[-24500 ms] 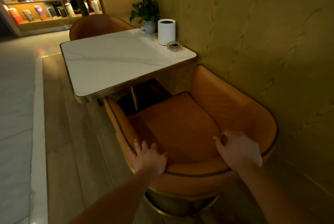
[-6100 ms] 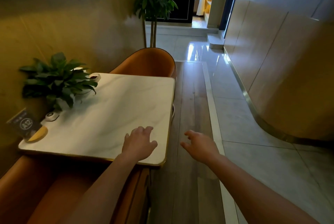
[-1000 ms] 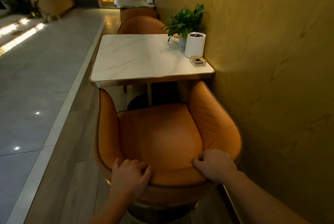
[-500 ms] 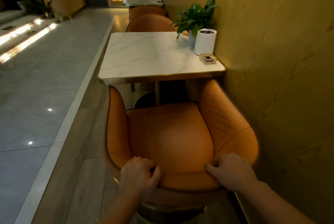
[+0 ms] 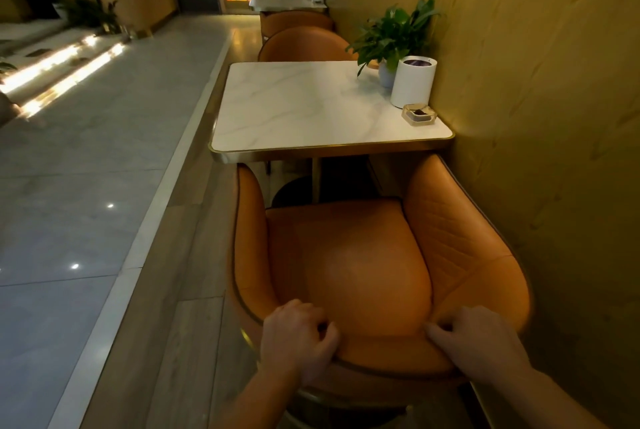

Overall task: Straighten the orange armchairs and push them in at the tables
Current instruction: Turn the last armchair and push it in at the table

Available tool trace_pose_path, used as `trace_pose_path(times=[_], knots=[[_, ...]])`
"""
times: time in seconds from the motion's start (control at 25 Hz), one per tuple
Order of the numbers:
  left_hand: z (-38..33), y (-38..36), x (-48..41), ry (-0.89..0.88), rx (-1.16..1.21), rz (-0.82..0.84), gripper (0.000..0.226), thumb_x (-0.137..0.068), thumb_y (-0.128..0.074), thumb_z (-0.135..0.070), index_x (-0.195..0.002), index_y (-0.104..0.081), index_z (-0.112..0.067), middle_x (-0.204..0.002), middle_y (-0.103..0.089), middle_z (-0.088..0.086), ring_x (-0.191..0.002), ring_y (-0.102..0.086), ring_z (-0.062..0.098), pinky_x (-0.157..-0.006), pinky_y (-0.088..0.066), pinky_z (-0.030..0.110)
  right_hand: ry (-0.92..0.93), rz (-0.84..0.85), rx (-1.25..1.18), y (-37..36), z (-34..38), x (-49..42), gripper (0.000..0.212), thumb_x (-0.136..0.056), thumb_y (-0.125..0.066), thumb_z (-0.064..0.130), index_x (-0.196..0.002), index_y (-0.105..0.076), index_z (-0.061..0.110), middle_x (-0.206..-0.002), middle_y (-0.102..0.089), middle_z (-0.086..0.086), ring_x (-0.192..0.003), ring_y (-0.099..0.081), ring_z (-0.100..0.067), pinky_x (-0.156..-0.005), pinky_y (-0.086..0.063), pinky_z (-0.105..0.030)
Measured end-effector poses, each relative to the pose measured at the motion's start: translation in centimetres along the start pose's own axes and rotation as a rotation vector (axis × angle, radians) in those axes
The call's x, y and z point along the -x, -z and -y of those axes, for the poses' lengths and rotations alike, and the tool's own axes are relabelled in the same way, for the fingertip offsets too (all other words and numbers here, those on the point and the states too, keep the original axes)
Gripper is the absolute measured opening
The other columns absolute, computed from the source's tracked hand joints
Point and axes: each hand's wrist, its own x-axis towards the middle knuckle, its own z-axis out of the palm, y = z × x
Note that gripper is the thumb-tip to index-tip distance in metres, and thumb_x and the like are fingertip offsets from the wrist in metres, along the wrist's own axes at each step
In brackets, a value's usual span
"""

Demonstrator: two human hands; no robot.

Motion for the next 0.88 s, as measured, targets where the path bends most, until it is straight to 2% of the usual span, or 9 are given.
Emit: trace_pose_path(times=[0.12, 0.28, 0.44, 0.52, 0.6, 0.68, 0.76, 0.88], knots=[[0.2, 0.0, -0.7, 0.006, 0.007, 0.008, 0.05, -0.089, -0.026, -0.06, -0.068, -0.052, -0.022, -0.068, -0.05, -0.009, -0.068, -0.043, 0.004, -0.059, -0.025, 0.023, 0.009, -0.084, -0.037, 0.1, 0.3, -0.6, 0.049, -0.092, -0.039, 0.072, -0.076, -0.067, 0.035, -0.064, -0.064, 0.007, -0.062, -0.062, -0.005, -0.069, -0.057, -0.026], [0.3, 0.1, -1.1, -0.028, 0.011, 0.001, 0.048, -0.092, -0.03, -0.059, -0.067, -0.049, -0.023, -0.067, -0.047, -0.009, -0.065, -0.042, 0.004, -0.059, -0.025, 0.023, -0.001, -0.093, -0.036, 0.2, 0.3, -0.2, 0.051, -0.09, -0.04, 0.074, -0.077, -0.07, 0.036, -0.062, -0.062, 0.009, -0.063, -0.06, -0.005, -0.07, -0.057, -0.031], [0.5, -0.4, -1.2, -0.05, 0.031, 0.001, 0.046, -0.087, -0.029, -0.061, -0.066, -0.049, -0.025, -0.068, -0.048, -0.012, -0.068, -0.045, 0.004, -0.071, -0.03, 0.024, -0.018, -0.197, -0.051, 0.3, 0.5, 0.5, 0.046, -0.094, -0.038, 0.067, -0.089, -0.071, 0.037, -0.067, -0.06, 0.011, -0.067, -0.056, -0.002, -0.069, -0.051, -0.024], [0.8, -0.7, -1.4, -0.019, 0.042, -0.032, 0.045, -0.082, -0.031, -0.062, -0.069, -0.054, -0.025, -0.067, -0.051, -0.012, -0.071, -0.049, 0.004, -0.067, -0.031, 0.021, -0.016, -0.218, -0.078, 0.3, 0.6, 0.0, 0.044, -0.094, -0.038, 0.067, -0.087, -0.07, 0.037, -0.073, -0.061, 0.013, -0.07, -0.055, -0.001, -0.071, -0.05, -0.024], [0.7, -0.9, -2.0, -0.016, 0.011, -0.031, 0.046, -0.081, -0.032, -0.061, -0.071, -0.057, -0.024, -0.069, -0.053, -0.011, -0.073, -0.051, 0.006, -0.064, -0.033, 0.024, -0.014, -0.211, -0.098, 0.6, 0.3, -0.6, 0.044, -0.094, -0.039, 0.067, -0.087, -0.07, 0.035, -0.079, -0.063, 0.015, -0.074, -0.056, -0.001, -0.069, -0.049, -0.024], [0.1, -0.6, -2.5, 0.011, -0.028, 0.028, 0.051, -0.081, -0.025, -0.064, -0.076, -0.058, -0.025, -0.074, -0.053, -0.011, -0.076, -0.048, 0.005, -0.071, -0.036, 0.028, -0.023, -0.207, -0.119, 0.6, 0.0, -1.1, 0.044, -0.092, -0.04, 0.067, -0.088, -0.07, 0.035, -0.082, -0.066, 0.014, -0.075, -0.057, -0.002, -0.069, -0.051, -0.025], [-0.2, -0.4, -2.9, 0.023, -0.045, 0.071, 0.055, -0.08, -0.019, -0.066, -0.08, -0.06, -0.028, -0.078, -0.052, -0.014, -0.079, -0.046, 0.004, -0.085, -0.038, 0.029, -0.027, -0.214, -0.121, 0.7, -0.2, -1.2, 0.043, -0.091, -0.041, 0.068, -0.09, -0.07, 0.036, -0.084, -0.067, 0.015, -0.076, -0.058, -0.002, -0.071, -0.053, -0.026], [-0.2, -0.4, -2.8, 0.04, -0.07, 0.148, 0.058, -0.079, -0.016, -0.066, -0.086, -0.063, -0.033, -0.086, -0.057, -0.016, -0.093, -0.053, 0.002, -0.108, -0.028, 0.033, -0.02, -0.207, -0.115, 0.7, -0.2, -1.3, 0.04, -0.093, -0.042, 0.066, -0.098, -0.069, 0.037, -0.089, -0.066, 0.015, -0.079, -0.058, -0.003, -0.072, -0.051, -0.025]])
